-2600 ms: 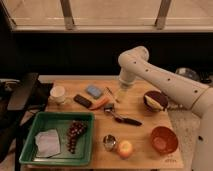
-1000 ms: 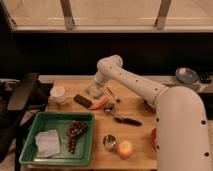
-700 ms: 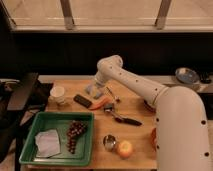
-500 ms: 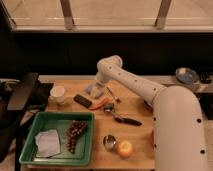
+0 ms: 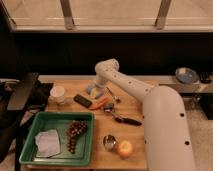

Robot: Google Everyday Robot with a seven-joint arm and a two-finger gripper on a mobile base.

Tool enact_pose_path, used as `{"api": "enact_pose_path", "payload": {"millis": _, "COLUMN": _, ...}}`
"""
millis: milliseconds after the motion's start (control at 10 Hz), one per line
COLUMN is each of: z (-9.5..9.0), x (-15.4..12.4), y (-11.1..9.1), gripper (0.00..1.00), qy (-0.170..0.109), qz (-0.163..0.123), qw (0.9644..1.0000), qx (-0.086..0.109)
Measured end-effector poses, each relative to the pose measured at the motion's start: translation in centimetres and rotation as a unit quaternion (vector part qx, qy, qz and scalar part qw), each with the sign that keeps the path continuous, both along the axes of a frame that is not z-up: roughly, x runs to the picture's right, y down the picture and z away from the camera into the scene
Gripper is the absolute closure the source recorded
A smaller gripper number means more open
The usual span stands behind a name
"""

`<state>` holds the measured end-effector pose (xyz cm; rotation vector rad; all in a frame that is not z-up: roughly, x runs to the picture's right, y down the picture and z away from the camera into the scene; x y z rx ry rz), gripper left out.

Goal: Place sponge in table surface

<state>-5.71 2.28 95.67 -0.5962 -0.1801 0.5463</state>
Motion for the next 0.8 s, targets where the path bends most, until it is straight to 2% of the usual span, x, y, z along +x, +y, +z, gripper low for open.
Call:
{"api": "enact_pose_path", "payload": {"millis": 300, "z": 1.2, "x": 0.5, "y": -0.1, "gripper": 0.35, "qy": 0.011, "qz": 0.007, "qw": 0.9999, "qx": 0.004}}
{"api": "enact_pose_path", "payload": {"millis": 700, "z": 2.7, "x": 1.4, "y": 0.2, "gripper": 0.35, "qy": 0.028, "qz": 0.02, "qw": 0.9994, "qx": -0.002}}
{"api": "enact_pose_path", "payload": {"millis": 800, "z": 3.0, "x": 1.8, "y": 0.5, "gripper": 0.41, "qy": 0.031, "qz": 0.023, "qw": 0.9992, "qx": -0.005}}
